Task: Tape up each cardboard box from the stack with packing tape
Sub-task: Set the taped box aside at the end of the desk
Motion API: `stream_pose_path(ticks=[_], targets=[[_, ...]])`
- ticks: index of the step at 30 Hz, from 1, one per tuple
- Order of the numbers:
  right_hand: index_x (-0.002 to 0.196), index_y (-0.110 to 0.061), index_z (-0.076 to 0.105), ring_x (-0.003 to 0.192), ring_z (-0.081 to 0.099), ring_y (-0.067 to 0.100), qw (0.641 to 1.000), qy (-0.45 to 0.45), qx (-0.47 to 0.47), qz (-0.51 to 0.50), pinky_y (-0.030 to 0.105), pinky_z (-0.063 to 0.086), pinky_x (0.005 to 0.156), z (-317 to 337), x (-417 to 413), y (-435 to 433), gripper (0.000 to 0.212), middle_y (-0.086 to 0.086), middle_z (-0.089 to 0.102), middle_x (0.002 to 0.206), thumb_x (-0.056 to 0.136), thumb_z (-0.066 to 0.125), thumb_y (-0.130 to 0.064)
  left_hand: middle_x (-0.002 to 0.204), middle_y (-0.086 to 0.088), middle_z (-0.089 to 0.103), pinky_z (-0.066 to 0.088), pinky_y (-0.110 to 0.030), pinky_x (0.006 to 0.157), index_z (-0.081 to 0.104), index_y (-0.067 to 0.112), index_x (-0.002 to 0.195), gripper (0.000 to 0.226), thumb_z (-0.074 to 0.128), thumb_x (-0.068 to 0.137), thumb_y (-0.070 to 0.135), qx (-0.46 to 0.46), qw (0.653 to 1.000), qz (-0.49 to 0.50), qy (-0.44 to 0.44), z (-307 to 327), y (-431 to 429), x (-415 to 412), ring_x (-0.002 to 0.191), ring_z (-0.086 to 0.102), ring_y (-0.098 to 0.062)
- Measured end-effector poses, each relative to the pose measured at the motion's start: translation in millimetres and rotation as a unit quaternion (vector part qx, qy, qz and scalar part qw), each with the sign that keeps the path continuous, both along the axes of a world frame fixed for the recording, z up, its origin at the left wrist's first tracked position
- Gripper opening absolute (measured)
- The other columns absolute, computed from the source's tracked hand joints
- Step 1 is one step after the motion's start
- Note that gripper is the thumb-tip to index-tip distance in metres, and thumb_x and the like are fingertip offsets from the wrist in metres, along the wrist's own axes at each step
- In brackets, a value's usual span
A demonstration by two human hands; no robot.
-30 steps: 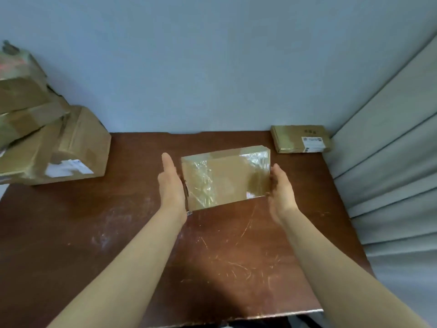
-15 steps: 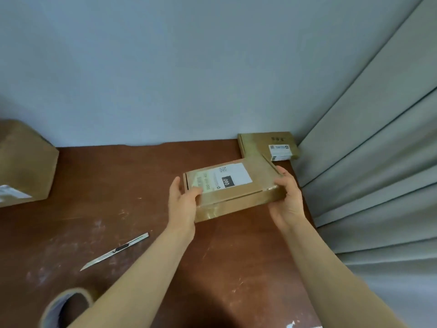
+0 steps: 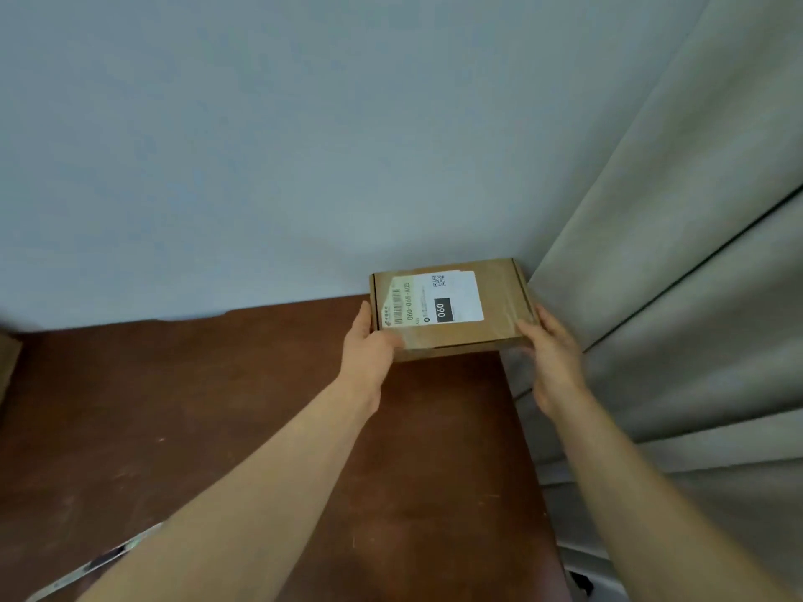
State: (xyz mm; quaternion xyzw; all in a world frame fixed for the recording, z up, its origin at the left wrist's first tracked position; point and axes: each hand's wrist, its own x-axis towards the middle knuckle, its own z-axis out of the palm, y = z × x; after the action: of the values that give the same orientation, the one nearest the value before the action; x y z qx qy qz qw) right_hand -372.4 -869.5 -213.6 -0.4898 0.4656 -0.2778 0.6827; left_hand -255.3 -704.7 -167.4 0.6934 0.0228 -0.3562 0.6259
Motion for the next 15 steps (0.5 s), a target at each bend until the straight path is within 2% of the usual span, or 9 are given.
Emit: stream_pose_path(ticks=[1,3,6,8,10,11,13,15], targets=[[0.139,-0.013,0.046,0.111,0.055,0.010,1.000,0.006,-0.012,0.008,0.024,0.044,0.095,-3,6,-8,0.047,-0.003,0.057,0.124,0.094,0.056,-0.008,0.143,0.006,0.046,0.031,-0.023,0.104,0.021,0.019,0.152,0.083,0.047,0.082,-0.017,0.007,1.000,-0.006,-0.004,-3,-9,4,0.122,0.045,-0.010],[0.140,-0.011,0.044,0.115,0.050,0.009,0.999,0.024,-0.038,0.013,0.022,0.040,0.095,-13,16,-23,0.045,-0.002,0.054,0.127,0.096,0.054,-0.012,0.140,0.006,0.050,0.033,-0.021,0.100,0.024,0.019,0.151,0.086,0.048,0.078,-0.019,0.027,0.999,-0.021,-0.015,-11,-24,11,0.122,0.047,-0.011],[0.138,-0.011,0.049,0.113,0.053,0.011,0.993,0.064,-0.093,0.036,0.019,0.040,0.089,-28,27,-34,0.041,0.002,0.057,0.130,0.098,0.052,-0.015,0.108,0.018,0.060,0.042,-0.017,0.086,0.031,0.018,0.148,0.090,0.056,0.072,-0.024,0.042,0.997,-0.052,-0.045,-22,-36,18,0.105,0.056,-0.009],[0.138,-0.012,0.049,0.113,0.054,0.013,0.989,0.086,-0.109,0.051,0.020,0.041,0.090,-39,30,-36,0.040,0.005,0.058,0.131,0.098,0.051,-0.017,0.099,0.025,0.053,0.045,-0.010,0.073,0.026,0.020,0.149,0.098,0.057,0.069,-0.027,0.055,0.994,-0.072,-0.061,-30,-39,23,0.110,0.054,-0.010],[0.140,-0.014,0.046,0.119,0.052,0.014,0.989,0.097,-0.099,0.049,0.022,0.040,0.095,-47,31,-36,0.042,0.003,0.055,0.135,0.099,0.050,-0.021,0.100,0.028,0.050,0.046,-0.009,0.068,0.021,0.024,0.151,0.103,0.058,0.070,-0.027,0.068,0.991,-0.091,-0.075,-37,-39,25,0.114,0.052,-0.010],[0.141,-0.016,0.045,0.120,0.051,0.014,0.989,0.103,-0.095,0.049,0.023,0.039,0.096,-48,32,-37,0.043,0.002,0.054,0.135,0.099,0.049,-0.022,0.103,0.028,0.050,0.046,-0.010,0.074,0.019,0.027,0.151,0.103,0.059,0.072,-0.025,0.078,0.988,-0.097,-0.087,-41,-39,25,0.114,0.051,-0.008],[0.142,-0.017,0.044,0.119,0.049,0.013,0.988,0.112,-0.091,0.052,0.025,0.038,0.097,-47,35,-38,0.042,0.000,0.053,0.135,0.100,0.047,-0.021,0.117,0.020,0.054,0.043,-0.013,0.086,0.016,0.029,0.152,0.099,0.061,0.078,-0.019,0.090,0.985,-0.100,-0.111,-45,-39,24,0.110,0.050,-0.003],[0.142,-0.017,0.043,0.115,0.048,0.011,0.986,0.128,-0.090,0.060,0.024,0.037,0.094,-43,38,-38,0.041,-0.003,0.052,0.129,0.101,0.043,-0.021,0.133,0.009,0.050,0.042,-0.011,0.085,0.011,0.027,0.152,0.094,0.059,0.083,-0.014,0.103,0.981,-0.107,-0.125,-49,-40,26,0.106,0.051,-0.001]])
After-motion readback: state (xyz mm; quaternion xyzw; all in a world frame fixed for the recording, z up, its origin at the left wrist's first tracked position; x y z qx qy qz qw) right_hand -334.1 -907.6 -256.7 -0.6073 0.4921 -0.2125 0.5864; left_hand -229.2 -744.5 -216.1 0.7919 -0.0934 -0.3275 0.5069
